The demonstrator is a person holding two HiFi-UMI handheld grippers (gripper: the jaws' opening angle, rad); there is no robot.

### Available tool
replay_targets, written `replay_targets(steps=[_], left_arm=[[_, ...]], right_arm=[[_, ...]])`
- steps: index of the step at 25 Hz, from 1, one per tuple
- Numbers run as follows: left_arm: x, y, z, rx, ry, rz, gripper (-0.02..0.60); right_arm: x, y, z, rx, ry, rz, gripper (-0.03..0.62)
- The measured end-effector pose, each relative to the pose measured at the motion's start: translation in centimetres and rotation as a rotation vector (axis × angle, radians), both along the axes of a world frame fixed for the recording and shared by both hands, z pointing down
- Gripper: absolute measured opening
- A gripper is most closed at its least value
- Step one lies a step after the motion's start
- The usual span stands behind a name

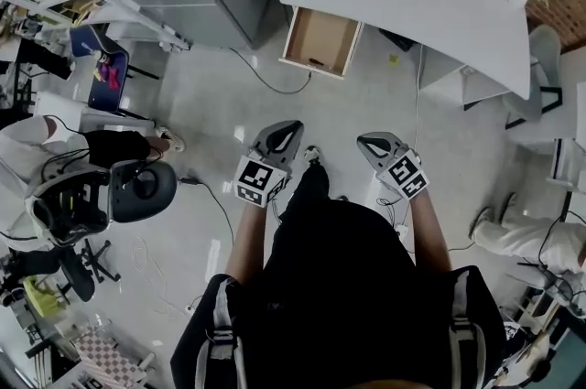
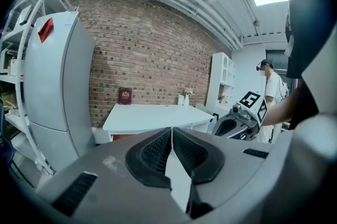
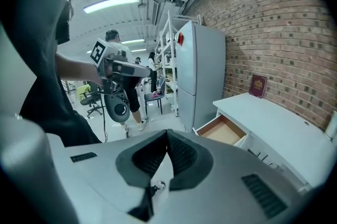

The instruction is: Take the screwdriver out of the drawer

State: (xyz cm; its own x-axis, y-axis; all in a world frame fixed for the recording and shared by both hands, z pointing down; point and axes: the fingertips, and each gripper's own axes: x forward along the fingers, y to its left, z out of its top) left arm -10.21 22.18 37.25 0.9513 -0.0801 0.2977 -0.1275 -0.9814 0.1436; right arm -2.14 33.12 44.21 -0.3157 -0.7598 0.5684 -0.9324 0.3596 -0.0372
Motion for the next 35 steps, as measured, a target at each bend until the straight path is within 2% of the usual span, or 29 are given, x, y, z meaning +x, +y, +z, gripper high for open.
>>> replay_targets(steps=[8, 17, 22, 25, 35], left_arm=[[1.8, -4.0, 0.6, 0.004, -0.004, 0.041, 0.021], [2.1, -9.4, 1.5, -0.022, 0.002, 0.030, 0.021], [2.7, -11.2, 1.6, -0.022, 0.010, 0.045, 0.021], [3.1, -12.6, 1.8, -0.015, 0.009, 0.060, 0.021], [3.0, -14.0, 2.0, 0.005, 0.003, 0.052, 0.021]], right_arm=[[1.0, -3.3, 1.7, -0.055, 0.013, 0.007, 0.057], [2.0, -8.9, 2.8, -0.081, 0.039, -0.003, 0.057], [3.2, -11.3, 4.1, -0.120, 0.109, 0.006, 0.057], [3.6, -12.9, 4.5, -0.123, 0.114, 0.015, 0.057], [4.4, -14.0, 5.8, -0.137, 0.118, 0.022, 0.057]])
